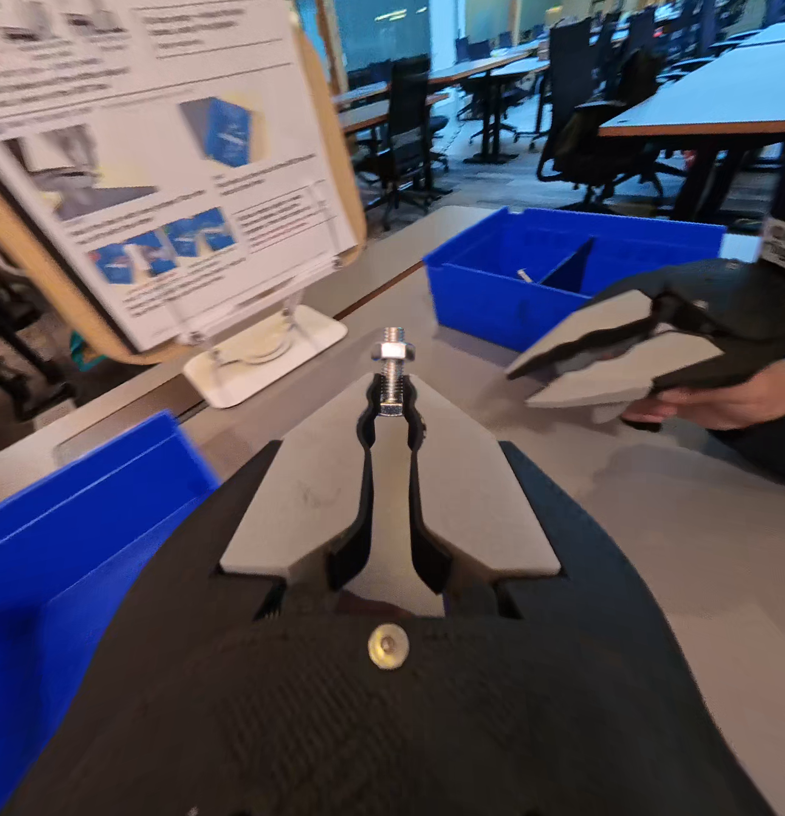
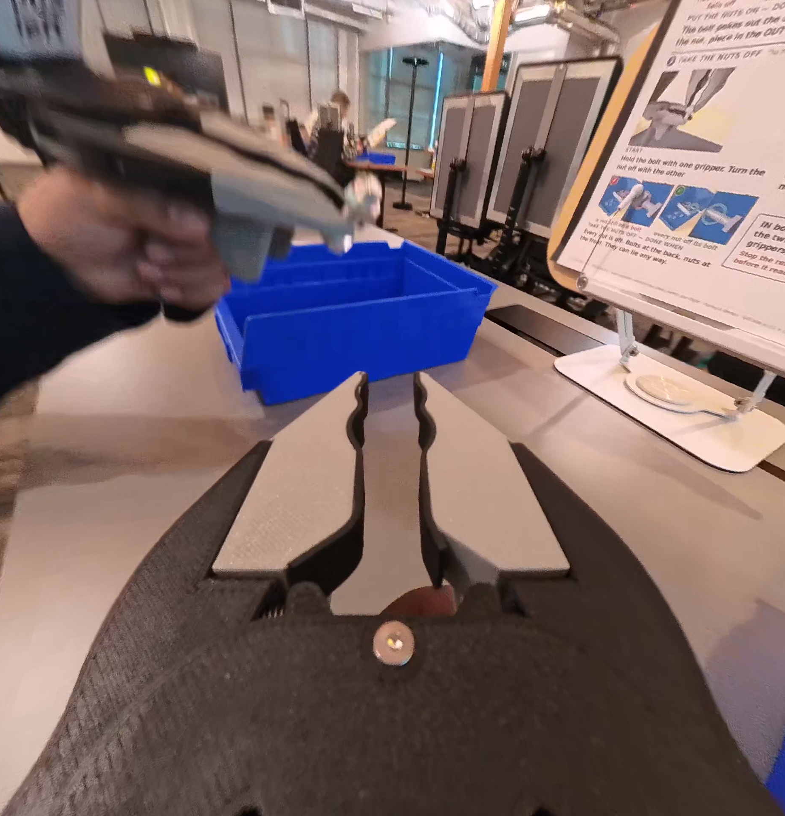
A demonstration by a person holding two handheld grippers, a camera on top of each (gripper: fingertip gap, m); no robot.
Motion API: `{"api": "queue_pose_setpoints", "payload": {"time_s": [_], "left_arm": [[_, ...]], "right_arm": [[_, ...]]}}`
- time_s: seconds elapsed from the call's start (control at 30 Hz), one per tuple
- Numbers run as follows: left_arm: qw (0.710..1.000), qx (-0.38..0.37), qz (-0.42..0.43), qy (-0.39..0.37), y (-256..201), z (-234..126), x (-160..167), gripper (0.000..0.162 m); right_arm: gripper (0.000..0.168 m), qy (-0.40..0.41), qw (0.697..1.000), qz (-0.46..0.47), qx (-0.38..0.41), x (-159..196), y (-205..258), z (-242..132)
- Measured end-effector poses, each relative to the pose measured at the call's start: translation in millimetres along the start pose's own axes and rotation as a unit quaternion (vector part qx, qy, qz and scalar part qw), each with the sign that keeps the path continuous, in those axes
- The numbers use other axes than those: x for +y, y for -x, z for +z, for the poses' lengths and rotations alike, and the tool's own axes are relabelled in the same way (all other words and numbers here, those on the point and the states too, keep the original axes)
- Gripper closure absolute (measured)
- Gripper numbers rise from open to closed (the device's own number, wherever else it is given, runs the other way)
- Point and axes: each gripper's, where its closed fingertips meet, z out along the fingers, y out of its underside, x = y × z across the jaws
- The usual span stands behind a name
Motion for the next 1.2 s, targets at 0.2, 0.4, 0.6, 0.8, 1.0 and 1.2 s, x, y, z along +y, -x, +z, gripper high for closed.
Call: {"api": "queue_pose_setpoints", "payload": {"time_s": [0.2, 0.4, 0.6, 0.8, 1.0, 1.2], "left_arm": [[1.000, 0.016, 0.020, -0.015, -56.6, 53.2, 35.5, 0.155], [0.998, 0.057, 0.009, -0.026, -78.0, 82.1, 59.0, 0.155], [0.998, 0.044, 0.032, -0.025, -76.8, 85.9, 72.0, 0.155], [0.998, 0.047, 0.028, -0.039, -80.8, 82.2, 66.1, 0.155], [0.998, 0.037, 0.027, -0.050, -75.8, 79.0, 61.9, 0.155], [0.997, 0.035, 0.027, -0.065, -72.0, 76.9, 58.1, 0.155]], "right_arm": [[0.157, -0.063, 0.996, 0.040, 0.049, -22.1, -30.6, -23.3], [0.146, -0.024, 0.997, 0.059, 0.049, -8.7, -30.3, -14.3], [0.138, -0.008, 0.995, 0.096, 0.024, -1.0, -21.0, -5.2], [0.133, 0.003, 0.995, 0.097, 0.024, 5.1, -19.9, 0.8], [0.132, -0.009, 0.994, 0.109, 0.024, 4.8, -23.9, 0.8], [0.133, -0.028, 0.989, 0.142, -0.003, -1.1, -20.8, -1.1]]}}
